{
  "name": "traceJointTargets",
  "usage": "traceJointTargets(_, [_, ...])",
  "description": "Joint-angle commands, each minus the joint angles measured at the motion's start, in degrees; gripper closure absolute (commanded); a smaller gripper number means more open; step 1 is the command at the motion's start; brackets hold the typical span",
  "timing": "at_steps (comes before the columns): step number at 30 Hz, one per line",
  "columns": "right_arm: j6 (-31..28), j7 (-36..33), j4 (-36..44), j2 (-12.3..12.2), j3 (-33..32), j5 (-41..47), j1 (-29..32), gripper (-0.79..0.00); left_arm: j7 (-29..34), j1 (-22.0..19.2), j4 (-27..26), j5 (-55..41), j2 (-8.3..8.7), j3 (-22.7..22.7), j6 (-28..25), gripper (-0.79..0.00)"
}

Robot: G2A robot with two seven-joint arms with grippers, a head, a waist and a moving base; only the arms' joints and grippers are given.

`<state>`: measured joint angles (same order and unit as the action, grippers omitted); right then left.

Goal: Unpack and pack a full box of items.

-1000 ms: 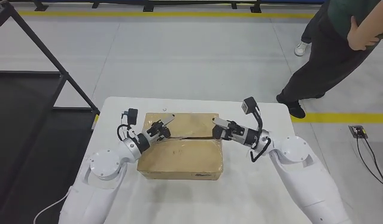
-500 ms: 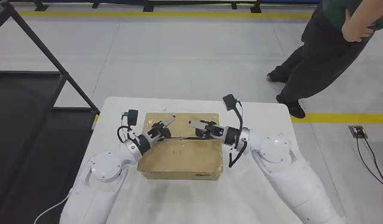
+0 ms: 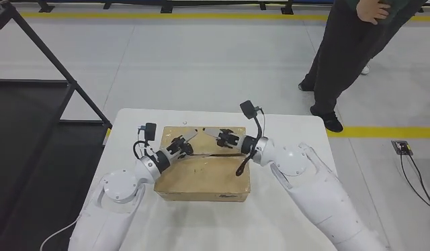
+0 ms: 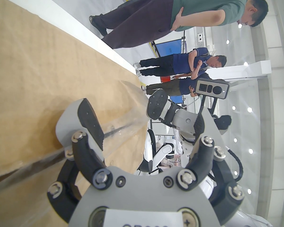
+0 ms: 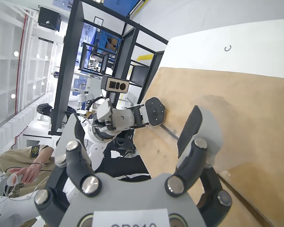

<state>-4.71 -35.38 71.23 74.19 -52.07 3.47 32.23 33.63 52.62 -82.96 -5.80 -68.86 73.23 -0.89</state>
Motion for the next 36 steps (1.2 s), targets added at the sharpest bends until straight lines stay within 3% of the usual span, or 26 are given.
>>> traceJointTargets(1, [0.90, -0.44, -0.34, -0.06, -0.59, -0.17, -0.13, -0.785, 0.04, 0.03, -0.18, -0.16, 0.02, 0.11, 0.05, -0.785])
traceJointTargets(10, [3.05, -3.95, 6.60, -2.00, -4.76, -7.24, 3.97, -0.785, 0.70, 0.14, -0.40, -0.48, 0.13, 0.48, -0.15, -0.785])
traceJointTargets(17, [11.23, -9.52, 11.06, -3.21, -7.64, -9.35, 6.77, -0.785, 1.05, 0.23, -0.52, -0.62, 0.19, 0.57, -0.12, -0.785])
traceJointTargets(26, [18.03, -11.43, 6.80, -2.77, -8.57, -3.88, 5.15, -0.785, 1.31, 0.77, -1.21, -0.88, 0.44, 1.63, -0.47, -0.785])
traceJointTargets(31, [16.31, -14.37, 3.87, -2.38, -8.26, 0.07, 3.83, -0.785, 0.49, 1.91, -2.20, -2.25, 0.78, 4.15, -1.42, -0.785])
traceJointTargets(36, [14.43, -13.01, 0.76, -1.56, -6.83, 2.51, 2.37, -0.785, -0.71, 4.12, -3.87, -3.04, 1.40, 8.30, -2.50, -0.785])
